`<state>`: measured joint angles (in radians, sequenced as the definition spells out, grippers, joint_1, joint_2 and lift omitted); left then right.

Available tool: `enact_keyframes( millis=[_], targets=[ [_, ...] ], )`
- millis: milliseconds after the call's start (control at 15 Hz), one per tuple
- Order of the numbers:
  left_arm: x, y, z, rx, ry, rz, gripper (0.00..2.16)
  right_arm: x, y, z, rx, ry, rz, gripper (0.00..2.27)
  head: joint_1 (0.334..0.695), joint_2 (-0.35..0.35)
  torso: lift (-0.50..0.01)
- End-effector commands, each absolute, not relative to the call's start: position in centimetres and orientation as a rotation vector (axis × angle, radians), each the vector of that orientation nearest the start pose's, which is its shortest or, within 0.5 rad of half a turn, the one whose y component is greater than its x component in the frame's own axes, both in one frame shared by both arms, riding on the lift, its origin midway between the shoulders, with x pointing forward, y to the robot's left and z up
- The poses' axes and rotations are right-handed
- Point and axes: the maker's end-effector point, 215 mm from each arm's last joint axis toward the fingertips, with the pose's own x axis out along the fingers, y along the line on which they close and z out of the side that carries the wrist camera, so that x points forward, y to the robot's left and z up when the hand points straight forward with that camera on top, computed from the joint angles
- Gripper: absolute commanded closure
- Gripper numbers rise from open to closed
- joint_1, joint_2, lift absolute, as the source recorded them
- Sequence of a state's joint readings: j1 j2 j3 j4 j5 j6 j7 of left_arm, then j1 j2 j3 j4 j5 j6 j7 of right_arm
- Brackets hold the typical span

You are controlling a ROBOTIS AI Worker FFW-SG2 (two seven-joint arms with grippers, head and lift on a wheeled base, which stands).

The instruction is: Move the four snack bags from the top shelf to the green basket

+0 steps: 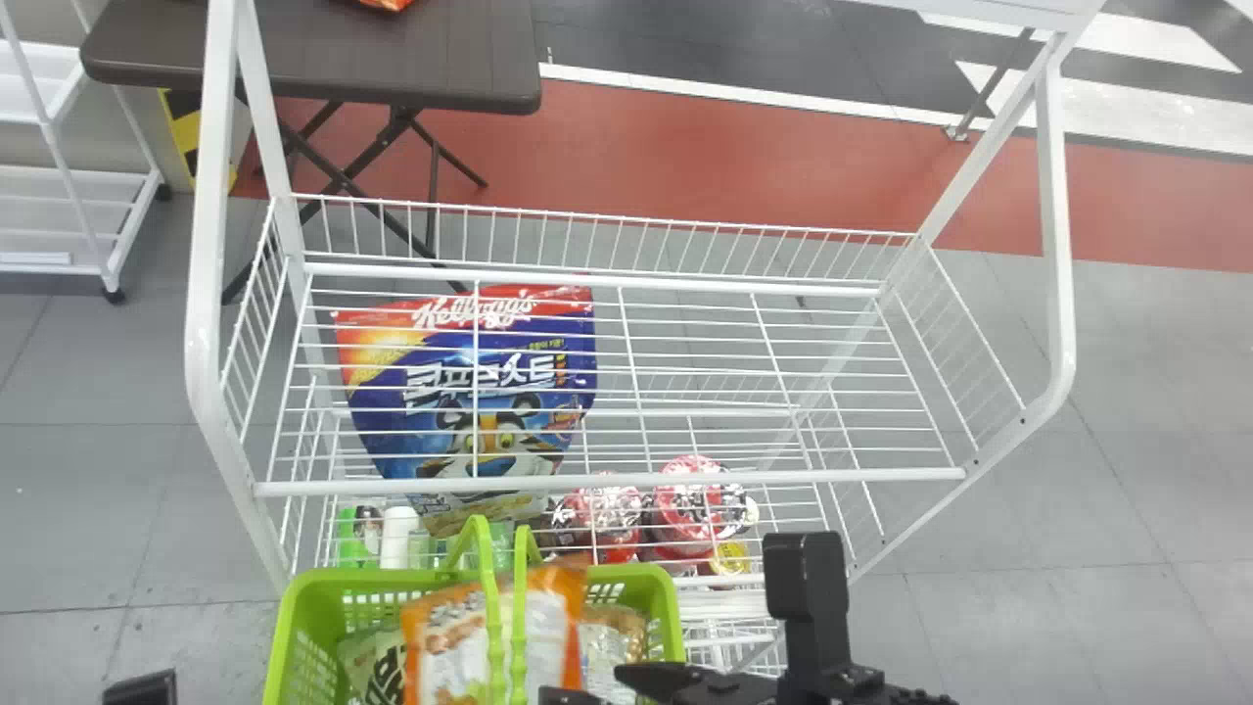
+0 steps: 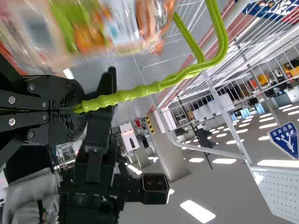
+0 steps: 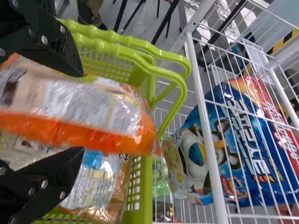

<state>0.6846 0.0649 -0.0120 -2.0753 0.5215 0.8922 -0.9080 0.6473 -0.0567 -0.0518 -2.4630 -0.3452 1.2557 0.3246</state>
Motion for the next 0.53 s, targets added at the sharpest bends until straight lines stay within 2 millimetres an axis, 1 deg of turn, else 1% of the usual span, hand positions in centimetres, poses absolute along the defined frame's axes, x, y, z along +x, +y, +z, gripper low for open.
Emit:
enact_keyframes(
  millis=[0, 67, 200, 267, 333, 400, 467],
  targets=[
    [19.6, 0.4, -44.3, -0.913, 0.797, -1.010, 1.58, 28.6, -12.6, -43.9, 0.351, 0.827, 0.459, 0.06, 0.695, -0.272, 0.000],
    [19.6, 0.3, -44.2, -0.915, 0.796, -1.011, 1.58, 30.6, -13.6, -42.3, 0.327, 0.729, 0.435, 0.06, 0.695, -0.285, 0.000],
    [19.5, 0.2, -44.2, -0.911, 0.798, -1.013, 1.58, 35.0, -16.2, -38.1, 0.208, 0.484, 0.355, 0.05, 0.695, -0.314, 0.000],
    [19.4, 0.0, -44.3, -0.908, 0.801, -1.016, 1.58, 36.2, -17.0, -36.2, 0.193, 0.385, 0.330, 0.05, 0.695, -0.327, 0.000],
    [19.3, -0.1, -44.4, -0.905, 0.807, -1.016, 1.58, 36.9, -17.5, -34.7, 0.183, 0.316, 0.310, 0.06, 0.695, -0.340, 0.000],
    [19.4, -0.1, -44.4, -0.902, 0.804, -1.014, 1.58, 37.3, -17.6, -32.9, 0.171, 0.233, 0.302, 0.06, 0.695, -0.349, 0.000],
    [19.4, -0.2, -44.4, -0.901, 0.805, -1.015, 1.58, 37.4, -17.6, -30.8, 0.098, 0.128, 0.268, 0.06, 0.695, -0.350, 0.000]
  ],
)
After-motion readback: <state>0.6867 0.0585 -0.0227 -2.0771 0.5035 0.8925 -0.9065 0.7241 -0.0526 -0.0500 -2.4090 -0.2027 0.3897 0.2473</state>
